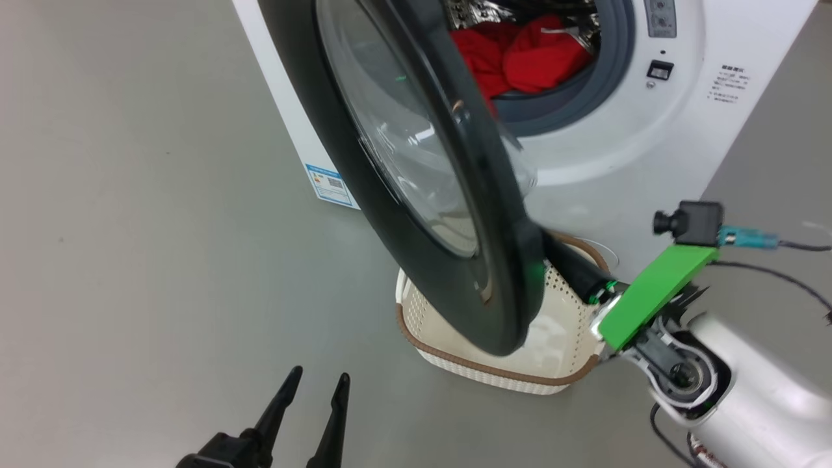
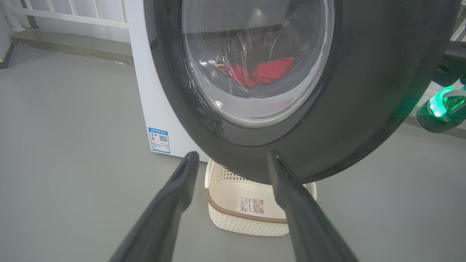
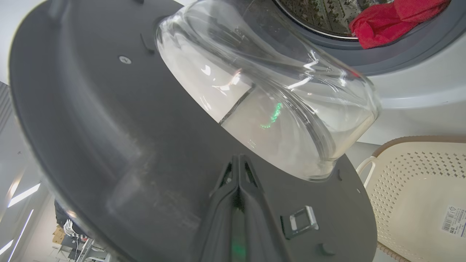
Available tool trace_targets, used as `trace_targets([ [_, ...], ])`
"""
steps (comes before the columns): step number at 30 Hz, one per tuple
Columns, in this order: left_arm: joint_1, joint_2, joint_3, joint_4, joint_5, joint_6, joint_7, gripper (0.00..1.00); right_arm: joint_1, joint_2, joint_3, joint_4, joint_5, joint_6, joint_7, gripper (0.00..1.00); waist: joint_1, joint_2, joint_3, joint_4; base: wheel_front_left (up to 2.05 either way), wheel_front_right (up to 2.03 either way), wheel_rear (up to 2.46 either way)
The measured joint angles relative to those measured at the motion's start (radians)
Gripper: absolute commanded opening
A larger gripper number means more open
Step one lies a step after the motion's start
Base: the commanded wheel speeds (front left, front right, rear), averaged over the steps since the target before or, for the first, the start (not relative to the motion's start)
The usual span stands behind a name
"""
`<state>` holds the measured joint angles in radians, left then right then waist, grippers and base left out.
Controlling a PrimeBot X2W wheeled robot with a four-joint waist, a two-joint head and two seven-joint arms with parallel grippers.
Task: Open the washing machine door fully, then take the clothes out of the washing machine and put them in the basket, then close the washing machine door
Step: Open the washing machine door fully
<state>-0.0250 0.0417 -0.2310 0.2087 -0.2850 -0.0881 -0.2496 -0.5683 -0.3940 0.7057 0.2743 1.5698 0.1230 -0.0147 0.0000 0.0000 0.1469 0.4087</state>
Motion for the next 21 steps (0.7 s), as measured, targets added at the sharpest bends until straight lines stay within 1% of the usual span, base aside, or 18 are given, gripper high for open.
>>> trace_targets([
  [9,0.032,0.0,0.029,0.002,0.012,0.001,0.0,1.0,0.057,0.044,0.053,-0.031,0.004,0.0,0.033,0.0,0.0,0.0,-0.045,0.057,0.0,0.0,0.0],
  [15,0.047,0.0,0.064,-0.016,0.001,0.015,0.0,1.0,0.054,0.086,0.085,-0.029,0.004,0.0,0.066,0.0,0.0,0.0,-0.056,0.098,0.0,0.0,0.0],
  [21,0.047,0.0,0.08,-0.04,-0.002,0.03,0.0,1.0,0.022,0.136,0.114,-0.015,0.004,0.0,0.087,0.0,0.0,0.0,-0.052,0.113,0.0,0.0,0.0],
])
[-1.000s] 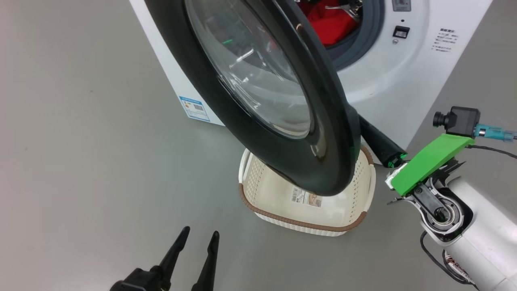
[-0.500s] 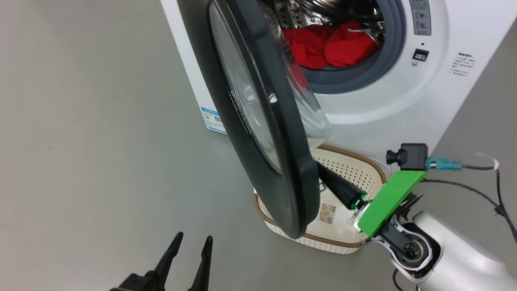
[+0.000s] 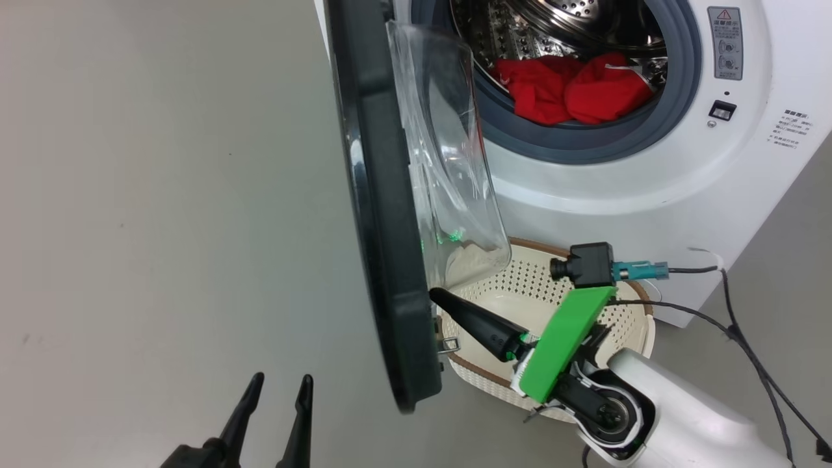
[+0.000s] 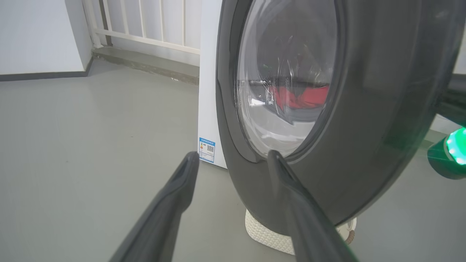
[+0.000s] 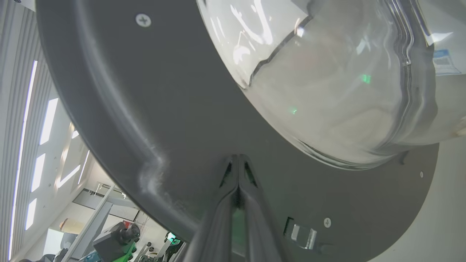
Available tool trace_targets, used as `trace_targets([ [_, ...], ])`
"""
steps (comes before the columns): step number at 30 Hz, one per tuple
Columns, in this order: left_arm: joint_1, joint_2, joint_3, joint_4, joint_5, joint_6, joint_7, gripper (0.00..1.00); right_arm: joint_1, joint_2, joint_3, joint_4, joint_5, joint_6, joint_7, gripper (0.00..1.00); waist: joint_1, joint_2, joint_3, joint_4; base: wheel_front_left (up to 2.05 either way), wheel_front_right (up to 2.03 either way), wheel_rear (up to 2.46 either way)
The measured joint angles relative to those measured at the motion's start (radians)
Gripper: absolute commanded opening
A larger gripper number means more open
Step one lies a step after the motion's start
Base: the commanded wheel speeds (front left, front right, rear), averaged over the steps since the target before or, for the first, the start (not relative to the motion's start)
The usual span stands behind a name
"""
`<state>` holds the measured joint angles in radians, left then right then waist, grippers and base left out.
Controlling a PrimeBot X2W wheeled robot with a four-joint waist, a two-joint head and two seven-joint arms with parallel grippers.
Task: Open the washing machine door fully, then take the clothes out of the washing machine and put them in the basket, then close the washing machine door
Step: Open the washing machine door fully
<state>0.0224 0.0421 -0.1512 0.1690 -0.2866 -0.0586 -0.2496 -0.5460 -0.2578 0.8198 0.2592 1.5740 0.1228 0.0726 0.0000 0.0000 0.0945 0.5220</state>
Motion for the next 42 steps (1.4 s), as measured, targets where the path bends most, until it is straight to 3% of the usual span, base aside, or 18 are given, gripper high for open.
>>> trace_targets([
  [16,0.021,0.0,0.02,-0.021,-0.012,0.018,0.0,1.0,-0.028,0.04,0.025,0.018,-0.011,0.0,0.003,0.0,0.0,0.0,-0.011,0.001,0.0,0.0,0.0],
  [17,0.021,0.0,0.021,-0.021,-0.013,0.018,0.0,1.0,-0.028,0.04,0.025,0.021,-0.011,0.0,-0.005,0.04,0.0,0.0,-0.014,0.001,0.0,0.0,0.0],
  [19,0.021,0.0,0.024,-0.021,-0.013,0.018,0.0,1.0,-0.027,0.038,0.026,0.027,-0.018,0.0,-0.023,0.3,0.0,0.0,-0.02,-0.001,0.0,0.0,0.0],
  [21,0.021,0.0,0.028,-0.016,-0.013,0.017,0.0,1.0,-0.024,0.033,0.028,0.031,-0.02,0.0,-0.043,0.46,0.0,0.0,-0.027,-0.004,0.0,0.0,0.0],
  [23,0.021,0.0,0.033,-0.012,-0.012,0.014,0.0,1.0,-0.008,0.029,0.029,0.036,-0.024,0.0,-0.066,0.83,0.0,0.0,-0.036,-0.008,0.0,0.0,0.0],
  [26,0.021,0.0,0.037,-0.002,0.003,0.004,0.0,1.0,0.031,0.01,0.027,0.048,-0.023,0.0,-0.093,1.0,0.0001,0.0,-0.046,-0.015,0.0,0.0,0.0],
  [42,0.021,0.0,0.07,0.041,0.023,-0.023,0.0,1.0,0.26,-0.063,-0.001,0.101,-0.009,0.0,-0.236,1.0,0.0,0.0,-0.096,-0.06,0.0,0.0,0.0],
])
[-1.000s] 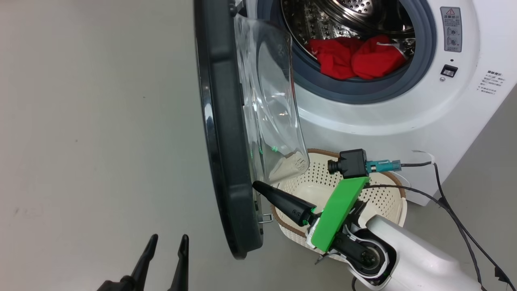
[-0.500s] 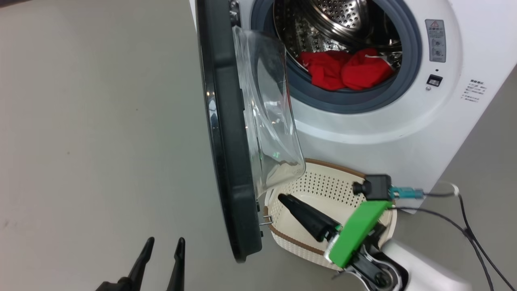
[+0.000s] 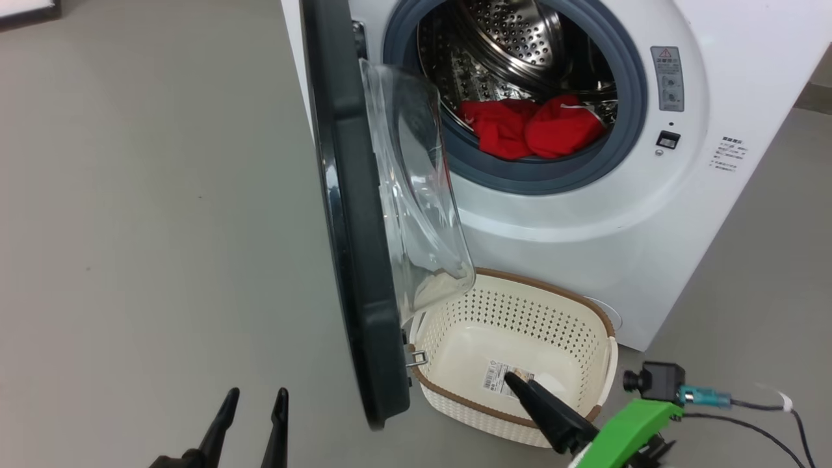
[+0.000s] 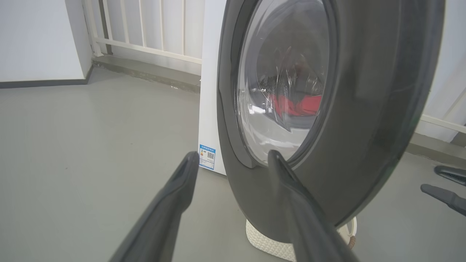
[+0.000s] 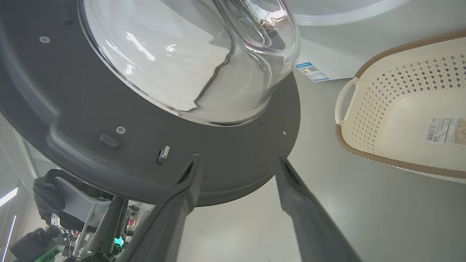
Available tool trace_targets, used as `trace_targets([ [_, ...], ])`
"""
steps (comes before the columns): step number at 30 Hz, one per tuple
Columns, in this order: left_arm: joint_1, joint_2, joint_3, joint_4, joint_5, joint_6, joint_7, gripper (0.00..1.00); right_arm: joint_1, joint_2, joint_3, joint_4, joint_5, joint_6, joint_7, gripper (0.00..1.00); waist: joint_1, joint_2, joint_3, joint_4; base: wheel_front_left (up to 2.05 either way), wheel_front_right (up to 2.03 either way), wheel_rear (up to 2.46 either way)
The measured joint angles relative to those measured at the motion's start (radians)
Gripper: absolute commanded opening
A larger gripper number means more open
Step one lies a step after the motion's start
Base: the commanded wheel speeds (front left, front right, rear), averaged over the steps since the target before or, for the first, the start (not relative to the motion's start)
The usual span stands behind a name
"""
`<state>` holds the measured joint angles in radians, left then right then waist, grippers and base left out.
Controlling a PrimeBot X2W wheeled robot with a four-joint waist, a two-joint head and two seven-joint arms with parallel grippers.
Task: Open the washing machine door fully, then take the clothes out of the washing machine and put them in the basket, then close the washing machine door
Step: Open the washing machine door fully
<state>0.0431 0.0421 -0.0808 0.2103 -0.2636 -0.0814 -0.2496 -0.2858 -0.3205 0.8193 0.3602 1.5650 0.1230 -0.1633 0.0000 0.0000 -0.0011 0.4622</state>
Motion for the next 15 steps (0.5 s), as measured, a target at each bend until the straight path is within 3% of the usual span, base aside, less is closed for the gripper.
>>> trace_targets([
  [7,0.001,0.0,0.015,0.006,0.0,0.0,0.0,1.0,0.042,-0.02,-0.002,0.066,-0.052,0.0,-0.063,1.0,0.0,0.0,-0.005,-0.024,0.0,0.0,0.0],
  [12,0.004,0.0,0.022,0.008,0.005,-0.007,0.0,1.0,0.043,-0.033,0.008,0.125,-0.172,0.0,-0.084,1.0,0.0,0.0,-0.009,-0.041,0.0,0.0,0.0],
  [15,0.012,0.0,0.028,0.009,0.009,-0.007,0.0,1.0,0.058,-0.025,-0.043,0.141,-0.231,0.0,-0.084,1.0,0.0,0.0,-0.011,-0.05,0.0,0.0,0.0],
])
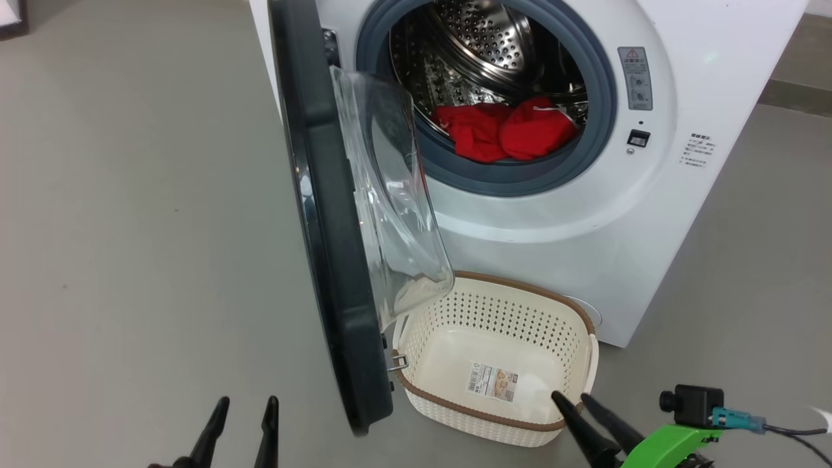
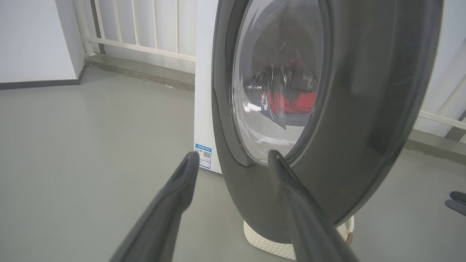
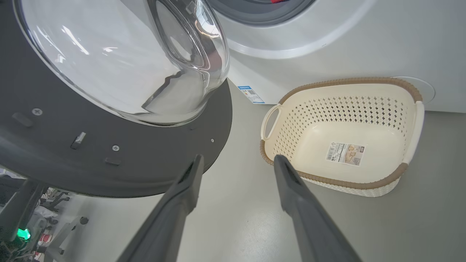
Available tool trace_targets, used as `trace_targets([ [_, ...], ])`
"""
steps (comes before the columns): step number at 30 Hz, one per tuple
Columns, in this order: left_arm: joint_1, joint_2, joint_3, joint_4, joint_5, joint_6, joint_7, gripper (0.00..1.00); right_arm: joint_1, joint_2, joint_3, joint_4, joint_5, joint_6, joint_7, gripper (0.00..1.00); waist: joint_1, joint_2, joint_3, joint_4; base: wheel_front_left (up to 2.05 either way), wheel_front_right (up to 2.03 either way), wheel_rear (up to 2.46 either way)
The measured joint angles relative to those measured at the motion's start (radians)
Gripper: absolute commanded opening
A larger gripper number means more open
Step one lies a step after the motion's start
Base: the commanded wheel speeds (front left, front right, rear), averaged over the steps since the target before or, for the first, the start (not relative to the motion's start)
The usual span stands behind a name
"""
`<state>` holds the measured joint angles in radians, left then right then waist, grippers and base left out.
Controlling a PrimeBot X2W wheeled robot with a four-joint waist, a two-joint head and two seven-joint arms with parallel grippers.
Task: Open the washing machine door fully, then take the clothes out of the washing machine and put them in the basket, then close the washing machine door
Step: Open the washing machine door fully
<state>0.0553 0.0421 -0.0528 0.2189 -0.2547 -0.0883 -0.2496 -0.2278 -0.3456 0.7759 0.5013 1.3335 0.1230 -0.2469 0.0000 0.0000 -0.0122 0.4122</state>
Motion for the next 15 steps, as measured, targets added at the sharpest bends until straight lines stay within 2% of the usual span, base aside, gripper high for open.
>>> trace_targets([
  [8,0.008,0.0,0.005,0.004,0.0,0.0,0.0,1.0,0.024,0.035,-0.206,-0.005,-0.31,0.0,-0.001,1.0,0.0,0.0,0.005,-0.013,0.0,0.0,0.0],
  [15,0.008,0.0,0.007,0.001,0.009,0.0,0.0,1.0,0.087,0.096,-0.426,-0.101,-0.608,0.0,-0.001,1.0,0.0,0.0,0.005,-0.015,0.0,0.0,0.0],
])
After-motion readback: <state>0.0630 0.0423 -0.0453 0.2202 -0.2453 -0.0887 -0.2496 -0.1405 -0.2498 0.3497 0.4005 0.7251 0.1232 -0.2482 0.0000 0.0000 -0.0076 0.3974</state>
